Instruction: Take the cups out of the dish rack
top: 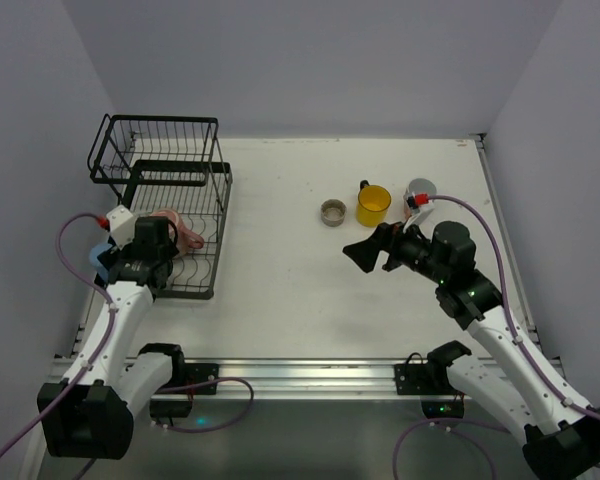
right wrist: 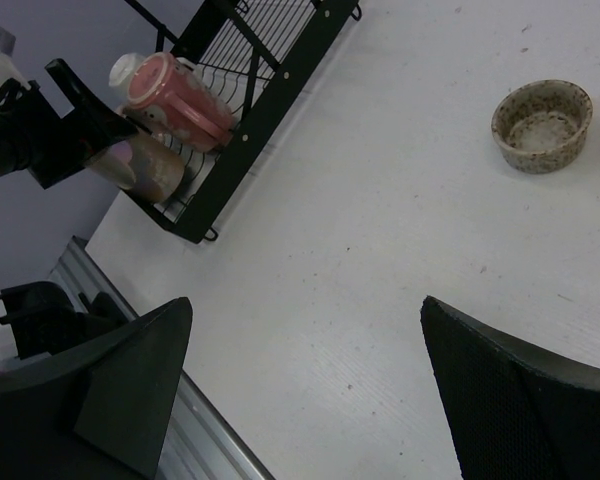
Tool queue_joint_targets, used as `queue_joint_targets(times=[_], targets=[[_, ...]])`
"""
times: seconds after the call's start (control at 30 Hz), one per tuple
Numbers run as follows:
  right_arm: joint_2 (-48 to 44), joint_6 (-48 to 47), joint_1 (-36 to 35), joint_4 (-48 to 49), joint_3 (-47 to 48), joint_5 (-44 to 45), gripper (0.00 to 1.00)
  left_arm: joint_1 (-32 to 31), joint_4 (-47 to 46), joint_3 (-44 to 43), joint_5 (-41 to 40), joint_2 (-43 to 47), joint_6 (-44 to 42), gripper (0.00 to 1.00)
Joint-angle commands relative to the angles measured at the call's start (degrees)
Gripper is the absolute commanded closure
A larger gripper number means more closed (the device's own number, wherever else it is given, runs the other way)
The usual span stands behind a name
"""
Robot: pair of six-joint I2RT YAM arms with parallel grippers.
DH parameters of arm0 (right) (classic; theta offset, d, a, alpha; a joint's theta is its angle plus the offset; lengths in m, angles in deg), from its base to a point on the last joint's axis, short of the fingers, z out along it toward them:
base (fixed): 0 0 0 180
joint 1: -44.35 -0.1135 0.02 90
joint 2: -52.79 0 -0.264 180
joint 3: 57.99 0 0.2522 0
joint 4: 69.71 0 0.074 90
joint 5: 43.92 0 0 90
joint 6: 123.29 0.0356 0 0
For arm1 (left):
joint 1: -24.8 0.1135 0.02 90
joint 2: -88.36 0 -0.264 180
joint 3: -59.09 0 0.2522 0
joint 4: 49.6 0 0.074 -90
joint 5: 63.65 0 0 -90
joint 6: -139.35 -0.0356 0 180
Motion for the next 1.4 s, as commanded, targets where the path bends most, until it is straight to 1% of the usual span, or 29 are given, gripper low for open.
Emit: queue_joint_targets(times=[0.0,0.17,0.2,0.27,0.3,0.33,0.37,0.47,0.5,0.53,0.63,0.73,0.77,0.83,0.87,0.9,1.0,1.07,1.23,1.3,1.37], targets=[[-0.37,-0.33,-0.45,1.87,-0.22,-1.29,0.01,1.14,-2.93,-1.27,-1.25,-1.81,-2.82,0.00],[-0.02,-0.50,-0.62,1.44,-0.13,-1.02,0.01,1.32,-3.90,-0.40,1.56,-2.17,-2.30,0.00],[-0.02,-0.59,-0.71,1.35,0.04,-0.94,0.01,1.32,-3.81,0.22,1.65,-1.55,-2.12,0.07],[-0.20,-0.59,-0.63,1.35,0.13,-0.85,0.01,1.32,-3.54,0.84,2.70,1.07,-1.68,0.18],[-0.20,-0.50,-0.71,1.17,0.30,-0.85,0.01,1.32,-3.46,1.27,3.75,2.22,-1.68,0.31],[-0.20,-0.42,-0.71,1.08,0.48,-0.85,0.01,1.32,-3.19,1.45,4.46,3.28,-1.77,0.37],[-0.29,-0.33,-0.71,1.00,0.74,-0.93,0.01,1.32,-3.10,1.54,5.25,5.38,-1.94,0.47],[-0.37,0.55,-0.98,1.26,1.01,-1.55,0.01,1.32,-2.40,0.32,9.11,9.16,-3.00,0.61],[-0.37,0.90,-1.06,1.43,1.10,-1.90,0.01,1.32,-2.14,-0.21,10.34,9.96,-3.35,0.63],[-0.55,1.86,-1.15,1.78,1.18,-2.08,0.01,1.32,-1.61,-0.83,12.70,10.66,-3.61,0.65],[-0.72,5.02,-1.59,4.41,0.40,-3.13,0.01,1.32,-0.29,-3.29,16.50,13.56,-4.58,0.69],[-0.11,9.49,-2.38,8.98,-1.10,-5.24,0.01,1.32,1.72,-6.10,19.66,16.03,-5.02,0.70],[0.06,10.65,-2.82,12.82,-2.06,-6.55,0.01,1.32,2.08,-7.50,20.80,17.25,-5.11,0.70],[0.76,13.81,-4.31,16.45,-3.03,-7.00,0.01,1.32,2.26,-8.56,25.28,18.57,-4.76,0.71],[0.86,14.95,-5.01,20.20,-4.08,-6.91,0.01,1.32,2.00,-9.18,27.21,19.89,-4.23,0.71],[1.20,15.92,-6.41,22.33,-4.61,-6.56,0.02,1.32,1.47,-9.36,31.66,20.42,-3.71,0.71],[2.52,19.44,-8.79,29.63,-6.37,-5.60,0.04,1.32,-0.90,-9.18,39.32,21.13,-1.08,0.71],[4.10,19.71,-10.37,32.01,-6.20,-4.81,0.05,1.23,-2.04,-9.62,41.72,21.30,-0.45,0.71],[9.37,18.22,-13.45,32.72,-3.57,-3.49,0.05,1.23,-3.45,-12.51,44.36,22.18,-0.01,0.74],[11.92,18.04,-15.56,34.03,-3.03,-3.22,0.05,1.14,-4.68,-12.61,49.09,22.45,1.82,0.75],[13.33,17.78,-17.75,36.23,-3.03,-2.43,0.05,0.88,-10.20,-10.51,54.18,22.45,4.46,0.75]])
